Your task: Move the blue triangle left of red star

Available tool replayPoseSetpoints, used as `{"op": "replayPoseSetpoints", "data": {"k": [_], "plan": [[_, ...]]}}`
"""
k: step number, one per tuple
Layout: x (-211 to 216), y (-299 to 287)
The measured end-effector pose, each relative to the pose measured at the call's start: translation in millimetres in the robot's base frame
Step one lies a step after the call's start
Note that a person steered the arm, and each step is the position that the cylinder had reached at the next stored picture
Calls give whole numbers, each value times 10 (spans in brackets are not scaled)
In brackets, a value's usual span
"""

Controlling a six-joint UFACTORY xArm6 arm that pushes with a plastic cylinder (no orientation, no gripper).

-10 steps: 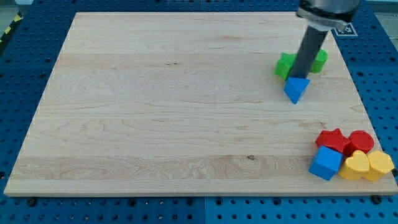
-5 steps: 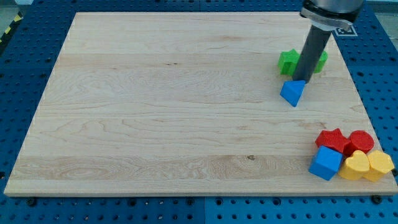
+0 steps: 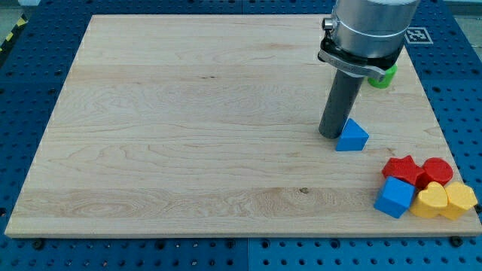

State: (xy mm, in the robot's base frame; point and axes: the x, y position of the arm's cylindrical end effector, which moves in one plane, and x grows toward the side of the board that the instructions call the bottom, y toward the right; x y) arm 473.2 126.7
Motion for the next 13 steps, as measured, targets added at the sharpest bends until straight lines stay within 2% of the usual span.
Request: {"op": "replayPoseSetpoints", "data": {"k": [1, 2, 6, 9, 12, 13], "plan": [[-186, 37], [-184, 353], [478, 458], [-127, 449], [32, 34], [178, 71]]}}
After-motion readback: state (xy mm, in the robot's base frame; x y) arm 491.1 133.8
